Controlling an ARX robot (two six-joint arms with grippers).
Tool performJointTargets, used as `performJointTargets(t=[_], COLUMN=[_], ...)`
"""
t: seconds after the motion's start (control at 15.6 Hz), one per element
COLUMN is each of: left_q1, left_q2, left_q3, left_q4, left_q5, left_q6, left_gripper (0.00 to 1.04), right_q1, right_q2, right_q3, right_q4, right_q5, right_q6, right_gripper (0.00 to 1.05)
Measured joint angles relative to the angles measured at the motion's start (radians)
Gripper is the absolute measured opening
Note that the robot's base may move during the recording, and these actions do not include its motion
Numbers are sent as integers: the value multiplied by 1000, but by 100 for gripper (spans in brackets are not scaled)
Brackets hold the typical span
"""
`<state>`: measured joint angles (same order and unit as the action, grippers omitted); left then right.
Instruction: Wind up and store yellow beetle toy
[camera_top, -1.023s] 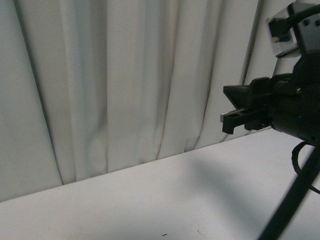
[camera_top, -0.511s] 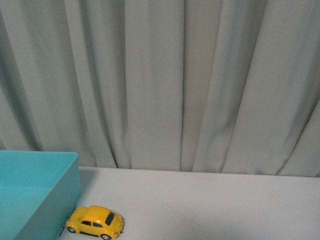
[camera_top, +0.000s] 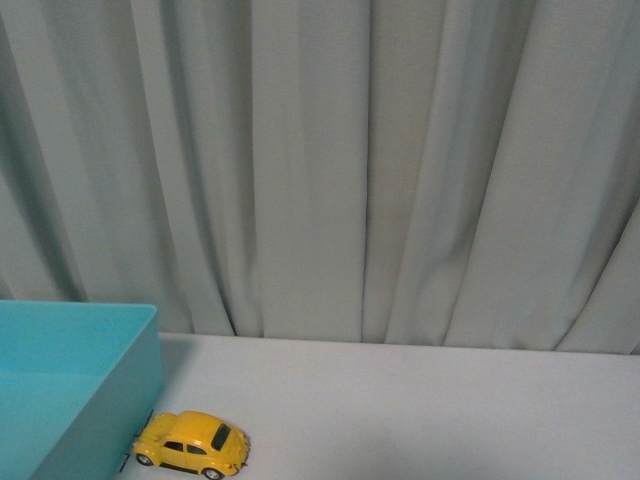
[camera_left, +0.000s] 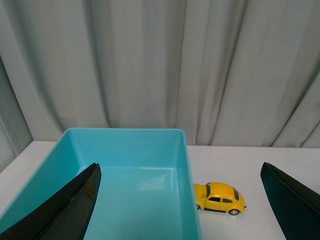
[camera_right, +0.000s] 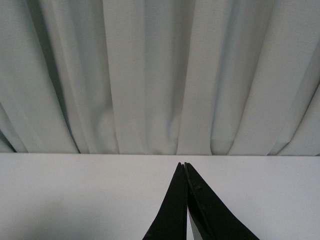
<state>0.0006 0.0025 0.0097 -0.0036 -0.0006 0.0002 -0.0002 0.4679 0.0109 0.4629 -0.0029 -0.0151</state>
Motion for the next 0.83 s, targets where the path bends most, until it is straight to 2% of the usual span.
performJointTargets(t=[0.06,0.13,0.83], left_q1=[0,0,0], left_q2=[0,0,0], left_q3=[0,0,0], left_q4=[0,0,0], left_q5=[0,0,0], left_q6=[0,0,0], left_gripper=[98,98,98], right_q1=[0,0,0], right_q2=[-110,-136,-246], right_q3=[0,0,0], right_q4=[-105,-132,-240], right_q5=[0,0,0], right_q6=[0,0,0], right_gripper=[2,2,2])
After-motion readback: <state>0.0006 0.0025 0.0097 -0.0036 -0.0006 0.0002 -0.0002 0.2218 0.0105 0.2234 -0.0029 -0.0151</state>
